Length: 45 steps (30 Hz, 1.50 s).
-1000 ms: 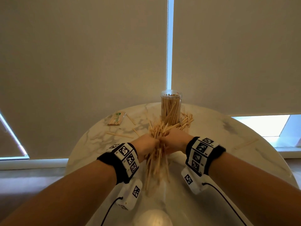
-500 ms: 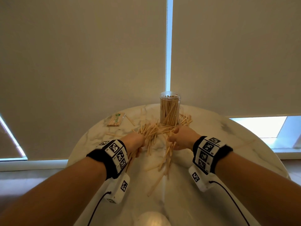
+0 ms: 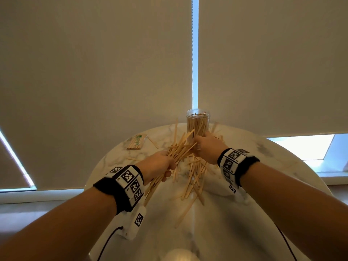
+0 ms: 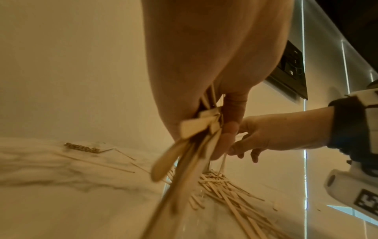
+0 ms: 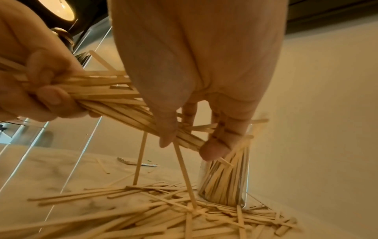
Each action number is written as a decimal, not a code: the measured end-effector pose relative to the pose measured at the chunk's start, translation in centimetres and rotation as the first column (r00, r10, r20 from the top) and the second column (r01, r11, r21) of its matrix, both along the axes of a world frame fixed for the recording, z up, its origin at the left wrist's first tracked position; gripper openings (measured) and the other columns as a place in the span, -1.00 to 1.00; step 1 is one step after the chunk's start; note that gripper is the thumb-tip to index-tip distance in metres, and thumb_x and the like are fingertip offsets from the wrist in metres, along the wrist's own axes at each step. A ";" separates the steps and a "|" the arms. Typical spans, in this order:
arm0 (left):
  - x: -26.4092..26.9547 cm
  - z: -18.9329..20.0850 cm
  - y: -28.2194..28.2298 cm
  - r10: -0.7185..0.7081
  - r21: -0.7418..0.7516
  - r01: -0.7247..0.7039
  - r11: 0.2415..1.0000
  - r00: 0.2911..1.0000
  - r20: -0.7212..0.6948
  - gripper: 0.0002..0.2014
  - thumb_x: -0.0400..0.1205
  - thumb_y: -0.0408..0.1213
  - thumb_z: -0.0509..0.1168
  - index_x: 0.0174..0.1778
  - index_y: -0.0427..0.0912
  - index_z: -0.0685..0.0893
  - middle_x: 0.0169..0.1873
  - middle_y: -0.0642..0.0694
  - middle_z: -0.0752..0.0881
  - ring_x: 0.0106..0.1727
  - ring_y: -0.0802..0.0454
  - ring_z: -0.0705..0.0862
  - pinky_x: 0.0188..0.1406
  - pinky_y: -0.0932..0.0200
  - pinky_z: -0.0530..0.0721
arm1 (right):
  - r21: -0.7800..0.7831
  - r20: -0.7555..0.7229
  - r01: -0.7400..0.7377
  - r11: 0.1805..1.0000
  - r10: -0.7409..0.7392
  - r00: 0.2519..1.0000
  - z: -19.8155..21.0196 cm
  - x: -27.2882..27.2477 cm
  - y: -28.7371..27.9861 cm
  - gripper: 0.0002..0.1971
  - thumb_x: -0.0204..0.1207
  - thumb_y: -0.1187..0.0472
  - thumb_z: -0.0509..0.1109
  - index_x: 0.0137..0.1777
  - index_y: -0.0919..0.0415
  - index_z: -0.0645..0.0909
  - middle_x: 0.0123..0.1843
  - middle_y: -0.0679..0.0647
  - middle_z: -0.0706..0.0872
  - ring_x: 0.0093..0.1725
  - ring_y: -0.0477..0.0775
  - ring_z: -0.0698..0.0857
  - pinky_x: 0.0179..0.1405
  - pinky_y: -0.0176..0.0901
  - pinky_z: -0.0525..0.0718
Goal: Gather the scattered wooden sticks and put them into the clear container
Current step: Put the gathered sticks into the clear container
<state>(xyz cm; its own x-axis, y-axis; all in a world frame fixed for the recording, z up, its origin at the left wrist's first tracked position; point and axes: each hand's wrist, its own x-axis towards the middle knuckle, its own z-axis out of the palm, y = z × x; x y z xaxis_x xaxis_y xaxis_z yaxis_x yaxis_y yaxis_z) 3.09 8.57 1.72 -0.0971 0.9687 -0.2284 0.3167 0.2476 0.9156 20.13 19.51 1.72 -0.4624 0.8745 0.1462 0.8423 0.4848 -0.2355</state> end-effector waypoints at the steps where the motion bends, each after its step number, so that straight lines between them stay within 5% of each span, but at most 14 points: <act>1: -0.2 -0.1 -0.1 -0.002 0.002 0.002 1.000 1.000 0.001 -0.85 0.61 -0.47 0.17 0.06 -0.24 0.54 -0.18 -0.18 0.50 -0.42 0.02 0.47 -0.46 0.14 0.48 | 0.007 0.021 -0.022 1.000 0.022 1.000 0.1 0.1 0.1 -0.61 0.57 0.03 0.47 0.35 0.07 0.56 0.30 0.12 0.53 0.21 0.19 0.64 0.24 0.07 0.68; 5: -0.8 -0.2 -0.3 -0.022 0.023 0.021 1.000 0.999 0.040 -0.77 0.61 -0.46 0.17 0.17 -0.28 0.57 -0.20 -0.17 0.53 -0.45 0.03 0.47 -0.46 0.14 0.47 | -0.058 0.015 -0.112 0.992 0.114 0.993 -0.1 0.4 -0.1 -0.55 0.55 0.04 0.51 0.35 0.11 0.46 0.13 0.03 0.69 0.09 0.11 0.69 0.16 0.08 0.71; 12: -1.5 -0.2 0.0 -0.037 0.045 0.037 0.998 0.999 0.002 -0.71 0.62 -0.48 0.17 0.25 -0.38 0.60 -0.38 -0.07 0.53 -0.47 0.06 0.44 -0.47 0.16 0.43 | 0.094 0.149 -0.180 0.979 0.165 0.975 -0.5 1.1 0.7 -0.77 0.75 0.05 0.21 0.32 0.05 0.55 0.10 0.02 0.67 0.05 0.09 0.69 0.10 0.00 0.69; 15: -2.0 -0.4 0.0 -0.047 0.062 0.047 0.997 0.999 -0.013 -0.72 0.63 -0.47 0.17 0.19 -0.45 0.66 -0.35 -0.10 0.52 -0.46 0.05 0.45 -0.47 0.17 0.44 | 0.094 0.197 -0.126 0.988 0.105 0.975 -0.2 2.2 1.2 -0.80 0.77 0.08 0.16 0.27 0.05 0.54 0.05 0.06 0.67 -0.03 0.09 0.66 0.04 -0.01 0.67; 21: -3.2 -0.9 0.3 0.007 0.113 -0.009 0.994 1.000 0.011 -0.91 0.68 -0.40 0.14 0.01 -0.21 0.53 -0.25 -0.11 0.53 -0.41 0.04 0.44 -0.42 0.14 0.46 | 0.015 0.189 0.029 0.999 -0.031 0.981 0.5 4.3 1.8 -0.87 0.78 0.16 0.13 0.09 0.06 0.53 -0.01 0.07 0.70 -0.07 0.09 0.64 -0.11 -0.12 0.52; 27: -1.9 -0.9 1.6 0.125 0.216 -0.153 0.964 0.983 0.137 -0.97 0.72 -0.30 0.16 0.05 -0.11 0.47 -0.26 -0.07 0.54 -0.40 0.07 0.44 -0.37 0.13 0.50 | -0.127 -0.067 0.019 0.992 -0.027 0.997 1.3 3.7 1.1 -0.86 0.78 0.11 0.14 0.12 0.06 0.53 0.02 0.07 0.71 0.05 0.14 0.68 0.05 -0.04 0.57; 31: 0.2 -0.7 3.3 0.153 0.355 -0.179 0.918 0.983 0.101 -0.85 0.77 -0.08 0.17 0.08 -0.09 0.48 -0.22 -0.07 0.57 -0.36 0.08 0.50 -0.27 0.04 0.60 | -0.154 -0.207 -0.060 0.986 0.027 0.978 1.7 2.1 -0.3 -0.80 0.78 0.13 0.11 0.01 0.07 0.56 -0.09 0.01 0.69 -0.10 0.04 0.66 -0.19 -0.16 0.53; 35: 2.3 -0.1 5.0 0.230 0.425 -0.261 0.867 0.965 0.123 -0.81 0.78 -0.08 0.13 0.18 -0.09 0.51 -0.04 -0.07 0.68 -0.25 0.05 0.58 -0.18 -0.01 0.65 | -0.189 -0.298 -0.104 0.976 0.044 0.953 1.7 0.8 -1.2 -0.74 0.78 0.05 0.11 -0.01 0.06 0.60 -0.10 0.01 0.77 -0.12 0.02 0.72 -0.15 -0.11 0.63; 39: 4.1 0.4 6.1 0.235 0.406 -0.253 0.878 0.967 0.094 -0.68 0.79 -0.01 0.08 0.37 -0.07 0.51 0.28 -0.08 0.57 0.17 -0.05 0.63 0.27 -0.16 0.65 | -0.226 -0.384 -0.159 0.961 0.062 0.921 1.1 0.0 -1.6 -0.76 0.78 0.04 0.16 -0.02 0.08 0.61 -0.14 0.00 0.81 -0.19 -0.04 0.76 -0.15 -0.12 0.68; 42: 4.3 -0.1 7.2 0.310 0.416 -0.276 0.866 0.950 -0.016 -0.57 0.78 0.03 0.06 0.49 -0.11 0.48 0.51 -0.08 0.34 0.50 -0.12 0.39 0.54 -0.19 0.39 | -0.190 -0.385 -0.156 0.969 0.072 0.920 0.5 -0.3 -1.3 -0.72 0.77 -0.02 0.18 -0.03 0.09 0.63 -0.22 -0.06 0.82 -0.23 -0.08 0.78 -0.09 -0.08 0.75; 45: 4.0 -0.7 7.7 0.193 0.440 -0.251 0.862 0.966 0.173 -0.68 0.80 -0.04 0.08 0.36 -0.10 0.52 0.23 -0.06 0.68 0.28 -0.03 0.66 0.33 -0.08 0.61 | -0.181 -0.374 -0.145 0.973 0.068 0.925 0.0 -0.5 -0.6 -0.70 0.75 -0.06 0.19 -0.03 0.09 0.65 -0.23 -0.07 0.83 -0.23 -0.09 0.79 -0.06 -0.06 0.76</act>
<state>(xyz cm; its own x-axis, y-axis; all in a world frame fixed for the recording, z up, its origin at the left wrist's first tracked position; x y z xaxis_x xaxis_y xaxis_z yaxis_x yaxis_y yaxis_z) 7.09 16.29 0.98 -0.3222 0.9236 0.2077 0.1851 -0.1537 0.9706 19.60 18.92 1.69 -0.5030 0.8516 0.1475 0.6263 0.4767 -0.6169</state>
